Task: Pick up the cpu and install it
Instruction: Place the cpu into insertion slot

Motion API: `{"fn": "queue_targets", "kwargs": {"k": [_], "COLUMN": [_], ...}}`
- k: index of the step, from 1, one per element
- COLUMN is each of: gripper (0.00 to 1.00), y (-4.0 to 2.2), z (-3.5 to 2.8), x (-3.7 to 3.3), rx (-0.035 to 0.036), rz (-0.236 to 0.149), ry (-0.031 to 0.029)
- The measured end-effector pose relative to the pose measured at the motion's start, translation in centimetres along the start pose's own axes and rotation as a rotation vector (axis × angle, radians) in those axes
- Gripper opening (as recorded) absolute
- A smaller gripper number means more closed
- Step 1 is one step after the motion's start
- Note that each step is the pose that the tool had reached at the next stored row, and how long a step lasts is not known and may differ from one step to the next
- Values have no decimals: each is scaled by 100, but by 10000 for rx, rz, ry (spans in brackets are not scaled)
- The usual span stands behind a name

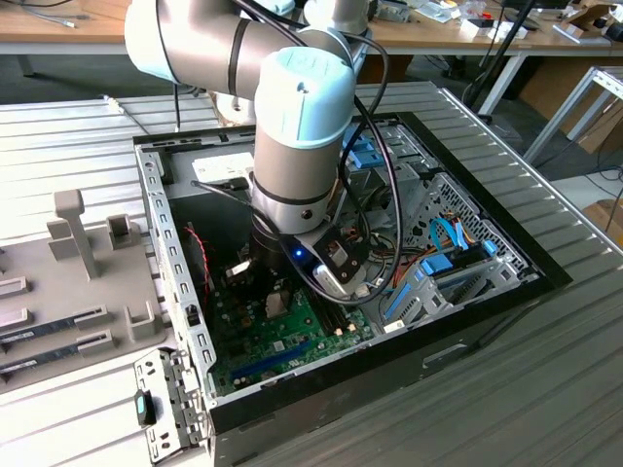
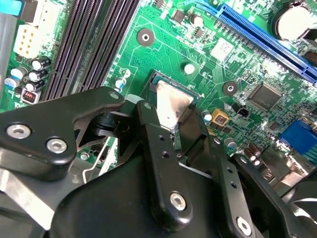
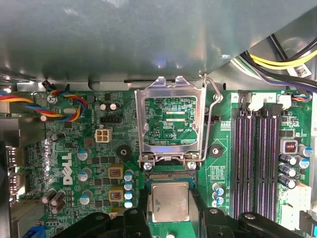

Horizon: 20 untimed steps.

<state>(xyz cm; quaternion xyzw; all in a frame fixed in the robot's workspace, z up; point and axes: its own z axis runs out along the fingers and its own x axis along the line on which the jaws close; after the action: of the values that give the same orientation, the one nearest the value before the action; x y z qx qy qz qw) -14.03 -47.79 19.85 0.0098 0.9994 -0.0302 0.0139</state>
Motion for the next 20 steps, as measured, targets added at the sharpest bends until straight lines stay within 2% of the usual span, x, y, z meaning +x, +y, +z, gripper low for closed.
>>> {"fn": "queue_targets", "kwargs": {"k": [3,7,10,16,20], "gripper": [43,43,43,43,49], "y": [5,20,22,23,24], "z": [-4,-2,-1,3,5], "x": [-2,-23,-36,-39,-39], "rx": [-61,-109,-108,-113,-117], "rz": [39,46,52,50,49], "ry": [2,9,29,25,24]}}
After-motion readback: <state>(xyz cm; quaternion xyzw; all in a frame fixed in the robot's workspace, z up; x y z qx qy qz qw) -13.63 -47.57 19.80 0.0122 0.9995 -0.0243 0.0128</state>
